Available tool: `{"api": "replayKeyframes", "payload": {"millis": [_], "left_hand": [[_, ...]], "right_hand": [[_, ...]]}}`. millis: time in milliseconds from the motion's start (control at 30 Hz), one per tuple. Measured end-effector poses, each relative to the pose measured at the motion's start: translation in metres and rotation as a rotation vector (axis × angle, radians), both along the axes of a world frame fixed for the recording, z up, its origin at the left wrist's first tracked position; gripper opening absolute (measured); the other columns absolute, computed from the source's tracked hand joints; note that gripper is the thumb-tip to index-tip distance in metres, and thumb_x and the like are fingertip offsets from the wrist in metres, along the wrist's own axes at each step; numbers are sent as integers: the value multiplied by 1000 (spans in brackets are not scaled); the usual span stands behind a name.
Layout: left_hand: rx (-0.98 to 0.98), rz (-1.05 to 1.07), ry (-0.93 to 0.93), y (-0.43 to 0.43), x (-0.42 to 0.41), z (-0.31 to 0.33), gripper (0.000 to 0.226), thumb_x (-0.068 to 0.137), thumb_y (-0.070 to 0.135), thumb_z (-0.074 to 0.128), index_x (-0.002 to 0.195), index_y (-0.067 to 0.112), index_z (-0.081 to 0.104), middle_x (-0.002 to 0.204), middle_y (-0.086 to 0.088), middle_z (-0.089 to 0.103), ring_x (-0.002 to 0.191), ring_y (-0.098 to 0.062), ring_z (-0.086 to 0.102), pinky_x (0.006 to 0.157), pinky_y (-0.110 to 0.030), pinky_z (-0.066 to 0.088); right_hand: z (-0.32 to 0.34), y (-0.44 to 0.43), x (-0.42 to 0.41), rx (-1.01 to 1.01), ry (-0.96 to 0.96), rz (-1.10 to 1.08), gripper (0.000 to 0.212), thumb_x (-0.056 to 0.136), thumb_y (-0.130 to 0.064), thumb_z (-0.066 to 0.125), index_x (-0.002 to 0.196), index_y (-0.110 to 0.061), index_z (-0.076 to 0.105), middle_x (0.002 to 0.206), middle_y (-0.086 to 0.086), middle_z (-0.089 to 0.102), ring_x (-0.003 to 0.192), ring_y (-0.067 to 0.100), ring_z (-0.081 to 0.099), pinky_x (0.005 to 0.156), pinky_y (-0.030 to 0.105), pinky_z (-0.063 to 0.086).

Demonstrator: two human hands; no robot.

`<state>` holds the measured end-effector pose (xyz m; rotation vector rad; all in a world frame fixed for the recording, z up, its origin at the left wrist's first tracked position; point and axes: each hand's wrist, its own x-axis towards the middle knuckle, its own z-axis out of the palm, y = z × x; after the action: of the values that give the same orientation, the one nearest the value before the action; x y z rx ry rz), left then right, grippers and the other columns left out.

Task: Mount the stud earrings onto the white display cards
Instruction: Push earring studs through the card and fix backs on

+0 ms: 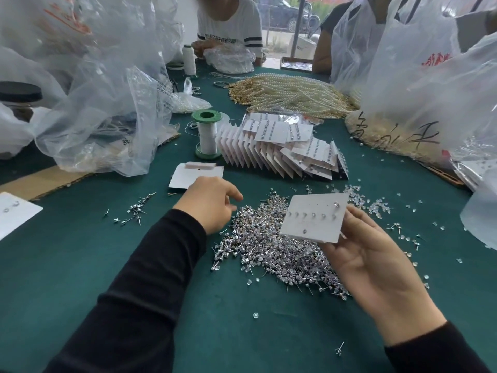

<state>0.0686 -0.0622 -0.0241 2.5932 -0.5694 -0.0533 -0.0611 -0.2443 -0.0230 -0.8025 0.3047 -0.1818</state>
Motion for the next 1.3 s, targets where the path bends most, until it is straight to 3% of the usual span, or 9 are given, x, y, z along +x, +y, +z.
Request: {"api": "replayKeyframes", "payload": {"millis": [100, 233, 400, 600, 767, 967, 1067, 1233, 1300], "left_hand": [[55, -50, 6, -2, -1, -2, 19, 83, 18, 64, 101, 21, 71, 79, 3, 57, 75, -11, 48, 75, -17, 37], [71, -59, -3, -3, 0, -3, 15, 80, 23, 67, 94, 19, 72, 83, 1, 61, 79, -13, 51, 75, -20, 40], [58, -59, -5, -2, 1, -3, 13, 80, 21, 67, 92, 17, 72, 82, 0, 61, 79, -13, 51, 73, -19, 39], [61, -68, -35, -3, 0, -4, 12, 80, 15, 61, 87, 15, 71, 71, 8, 53, 75, -10, 49, 70, -18, 36], [33, -51, 4, 5, 4, -1, 4, 77, 22, 69, 76, 18, 70, 67, 11, 54, 74, -10, 53, 70, -19, 38], [-71, -33, 56, 8, 4, 1, 7, 78, 28, 69, 76, 21, 71, 74, 2, 65, 72, -10, 58, 71, -20, 43], [-192, -52, 35, 6, -1, 6, 11, 79, 29, 67, 74, 20, 72, 68, 3, 66, 63, -7, 57, 59, -15, 43], [-511, -254, 86, -11, -22, 14, 15, 78, 27, 69, 70, 15, 71, 58, -5, 64, 48, -7, 48, 48, -16, 40], [-572, -308, 3, -19, -29, 14, 14, 79, 23, 69, 70, 13, 72, 58, -4, 63, 48, -8, 47, 47, -15, 39]], "right_hand": [[-1, 1, 0, 26, 47, 2, 10, 70, -7, 58, 72, -11, 67, 87, 13, 72, 77, 23, 70, 63, 28, 57], [-3, 0, 0, 19, 61, 28, 17, 68, -9, 60, 85, -9, 63, 90, 13, 72, 79, 24, 69, 63, 27, 56], [-3, 0, -1, 40, 63, 48, 13, 67, -8, 62, 80, -9, 63, 91, 16, 72, 83, 26, 70, 66, 31, 57], [-3, 0, -2, 47, 67, 76, 20, 70, -7, 61, 90, -7, 61, 96, 17, 71, 83, 26, 70, 60, 28, 59], [-2, -1, -2, 59, 74, 71, 20, 68, -7, 62, 89, -7, 62, 98, 17, 70, 89, 28, 68, 69, 33, 57], [0, 0, -3, 71, 77, 71, 21, 68, -5, 61, 88, -6, 62, 98, 18, 70, 85, 27, 69, 63, 31, 58], [2, 0, -5, 87, 72, 89, 20, 68, -6, 61, 88, -5, 62, 98, 18, 70, 85, 27, 69, 56, 28, 58], [3, 2, -4, 128, 69, 109, 30, 68, -7, 60, 98, -4, 58, 107, 21, 67, 88, 27, 68, 58, 27, 58], [4, 2, -4, 157, 59, 99, 28, 68, -7, 60, 96, -5, 59, 109, 21, 66, 89, 28, 68, 60, 28, 58]]}}
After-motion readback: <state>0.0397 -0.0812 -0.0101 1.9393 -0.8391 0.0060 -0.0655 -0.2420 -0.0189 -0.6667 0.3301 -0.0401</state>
